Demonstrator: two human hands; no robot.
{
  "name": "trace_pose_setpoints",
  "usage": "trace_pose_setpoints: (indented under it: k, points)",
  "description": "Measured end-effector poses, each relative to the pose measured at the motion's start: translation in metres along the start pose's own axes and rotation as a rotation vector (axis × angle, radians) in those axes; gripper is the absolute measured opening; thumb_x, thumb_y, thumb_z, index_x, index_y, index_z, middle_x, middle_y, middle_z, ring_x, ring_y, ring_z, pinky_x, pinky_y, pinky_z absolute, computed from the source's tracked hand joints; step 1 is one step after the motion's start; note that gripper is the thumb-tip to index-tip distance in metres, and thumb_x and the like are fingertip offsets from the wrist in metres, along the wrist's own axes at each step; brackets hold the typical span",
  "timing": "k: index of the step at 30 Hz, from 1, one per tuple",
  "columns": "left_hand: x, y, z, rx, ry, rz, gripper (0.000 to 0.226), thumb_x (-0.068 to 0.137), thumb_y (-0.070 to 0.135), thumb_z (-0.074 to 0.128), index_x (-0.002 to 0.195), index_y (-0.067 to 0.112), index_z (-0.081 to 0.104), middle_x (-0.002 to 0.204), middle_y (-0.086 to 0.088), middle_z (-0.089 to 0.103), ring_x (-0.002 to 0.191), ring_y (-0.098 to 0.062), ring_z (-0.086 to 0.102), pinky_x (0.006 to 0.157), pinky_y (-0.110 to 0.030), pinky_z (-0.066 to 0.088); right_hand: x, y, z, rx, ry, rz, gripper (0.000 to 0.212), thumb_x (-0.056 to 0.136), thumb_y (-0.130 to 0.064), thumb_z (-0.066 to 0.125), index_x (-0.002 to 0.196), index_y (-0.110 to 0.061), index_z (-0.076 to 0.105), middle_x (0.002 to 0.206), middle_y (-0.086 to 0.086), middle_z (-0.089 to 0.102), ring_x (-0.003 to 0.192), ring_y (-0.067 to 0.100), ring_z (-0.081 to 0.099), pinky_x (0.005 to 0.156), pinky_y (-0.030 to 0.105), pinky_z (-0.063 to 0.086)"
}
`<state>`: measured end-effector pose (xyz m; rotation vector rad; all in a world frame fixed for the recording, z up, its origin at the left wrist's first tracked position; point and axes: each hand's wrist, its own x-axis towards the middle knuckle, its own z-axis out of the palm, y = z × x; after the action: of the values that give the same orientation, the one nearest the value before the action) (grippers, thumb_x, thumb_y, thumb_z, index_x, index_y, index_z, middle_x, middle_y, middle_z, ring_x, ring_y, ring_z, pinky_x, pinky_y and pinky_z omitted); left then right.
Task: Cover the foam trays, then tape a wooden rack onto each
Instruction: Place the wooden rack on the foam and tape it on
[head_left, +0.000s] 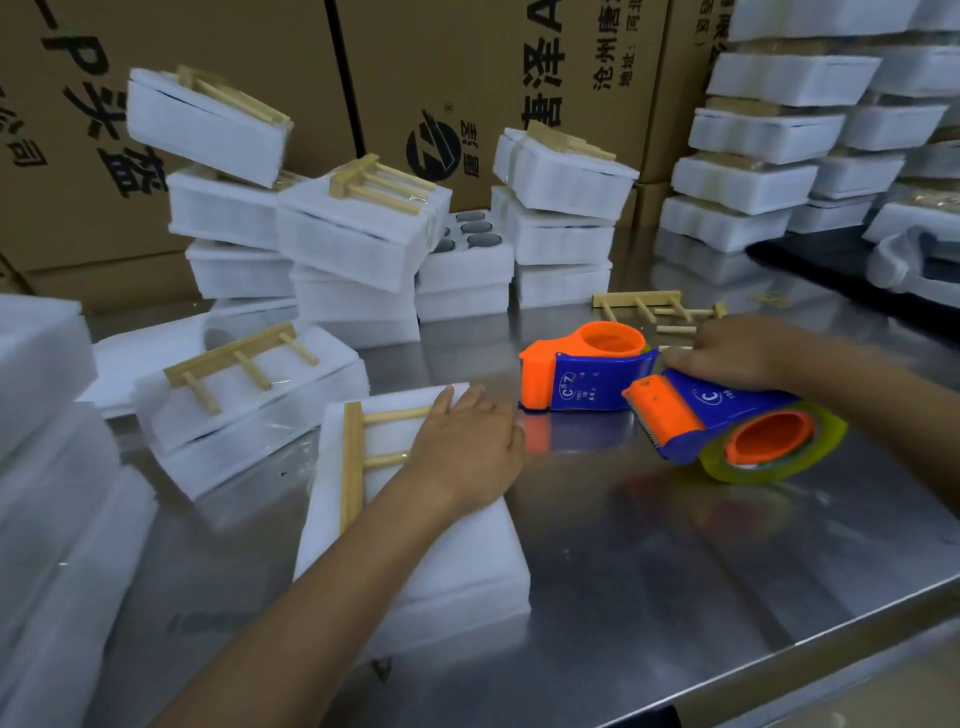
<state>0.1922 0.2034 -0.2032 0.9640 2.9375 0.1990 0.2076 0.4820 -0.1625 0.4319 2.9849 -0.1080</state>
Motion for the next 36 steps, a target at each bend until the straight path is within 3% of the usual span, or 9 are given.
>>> trace_pose_setpoints:
  k: [2, 6, 8, 12, 26, 30, 32, 34, 36]
  points:
    - [0.000, 0.003, -0.006, 0.069, 0.068, 0.047, 0.025, 0.104, 0.023, 0.033, 0.119, 0.016, 0.052, 0.128, -0.006, 0.058, 0.129, -0.023, 0.044, 0.118, -0.040, 0.021, 0.002, 0.006, -0.010, -0.141, 0.076, -0.031, 0.045, 0.093, -0.069, 0.031, 0.076, -0.031, 0.047, 0.089, -0.001, 0.048, 0.068, 0.008, 0.044, 0.056, 0.028, 0.029]
    - [0.016, 0.021, -0.022, 0.093, 0.241, 0.150, 0.017, 0.097, 0.019, 0.043, 0.103, 0.013, 0.058, 0.106, -0.010, 0.063, 0.099, -0.029, 0.055, 0.087, -0.038, 0.040, 0.008, 0.002, 0.001, -0.216, 0.096, -0.093, 0.048, 0.093, -0.068, 0.030, 0.083, -0.027, 0.053, 0.092, 0.002, 0.057, 0.065, 0.003, 0.042, 0.054, 0.028, 0.027]
    - [0.028, 0.032, -0.025, -0.145, 0.097, 0.117, 0.020, 0.102, 0.024, 0.043, 0.090, 0.015, 0.056, 0.091, -0.004, 0.063, 0.080, -0.020, 0.056, 0.065, -0.033, 0.040, 0.010, 0.004, 0.003, -0.181, 0.142, -0.078, 0.044, 0.093, -0.068, 0.030, 0.075, -0.032, 0.047, 0.090, 0.000, 0.056, 0.064, 0.002, 0.038, 0.053, 0.027, 0.026]
    - [0.046, 0.048, -0.016, -0.505, -0.162, 0.089, 0.035, 0.102, 0.030, 0.052, 0.071, 0.016, 0.060, 0.065, 0.004, 0.058, 0.057, -0.005, 0.052, 0.058, -0.021, 0.040, 0.005, 0.007, 0.004, -0.155, 0.201, -0.056, 0.045, 0.093, -0.066, 0.031, 0.066, -0.031, 0.038, 0.078, -0.003, 0.045, 0.061, 0.003, 0.036, 0.051, 0.025, 0.022]
    - [0.044, 0.041, -0.014, -0.901, 0.196, 0.136, 0.024, 0.101, 0.024, 0.057, 0.077, 0.025, 0.059, 0.064, 0.015, 0.057, 0.060, 0.002, 0.050, 0.063, -0.019, 0.040, -0.010, -0.029, 0.020, -0.320, 0.564, 0.063, 0.047, 0.094, -0.043, 0.035, 0.057, -0.016, 0.046, 0.060, 0.001, 0.048, 0.060, 0.021, 0.046, 0.057, 0.029, 0.028]
    - [0.041, 0.036, -0.001, -0.906, 0.051, 0.104, 0.023, 0.104, 0.019, 0.050, 0.082, 0.021, 0.054, 0.065, 0.009, 0.055, 0.051, 0.002, 0.048, 0.054, -0.015, 0.038, -0.020, -0.006, 0.029, -0.143, 0.764, 0.089, 0.038, 0.093, -0.028, 0.049, 0.063, -0.008, 0.060, 0.056, 0.016, 0.056, 0.051, 0.032, 0.052, 0.052, 0.026, 0.026]
    - [0.043, 0.038, -0.001, -0.912, 0.050, 0.075, 0.026, 0.104, 0.017, 0.047, 0.080, 0.025, 0.053, 0.064, 0.010, 0.054, 0.049, 0.002, 0.048, 0.048, -0.012, 0.035, -0.029, 0.002, 0.041, -0.175, 0.774, 0.127, 0.044, 0.093, -0.036, 0.038, 0.068, -0.012, 0.065, 0.049, 0.008, 0.045, 0.043, 0.025, 0.037, 0.050, 0.022, 0.016]
    - [0.045, 0.038, -0.002, -0.871, 0.034, 0.073, 0.026, 0.104, 0.018, 0.044, 0.082, 0.027, 0.053, 0.068, 0.010, 0.053, 0.054, -0.001, 0.047, 0.048, -0.013, 0.036, -0.040, 0.001, 0.054, -0.096, 0.817, 0.141, 0.052, 0.089, -0.040, 0.033, 0.057, -0.010, 0.061, 0.045, 0.005, 0.040, 0.042, 0.020, 0.027, 0.051, 0.021, 0.012]
    - [0.044, 0.037, 0.000, -0.864, 0.005, 0.084, 0.025, 0.106, 0.019, 0.041, 0.085, 0.027, 0.052, 0.068, 0.009, 0.052, 0.054, -0.002, 0.045, 0.048, -0.015, 0.036, -0.050, -0.001, 0.067, -0.030, 0.882, 0.124, 0.048, 0.088, -0.038, 0.036, 0.051, -0.011, 0.051, 0.046, 0.011, 0.047, 0.042, 0.025, 0.039, 0.052, 0.024, 0.020]
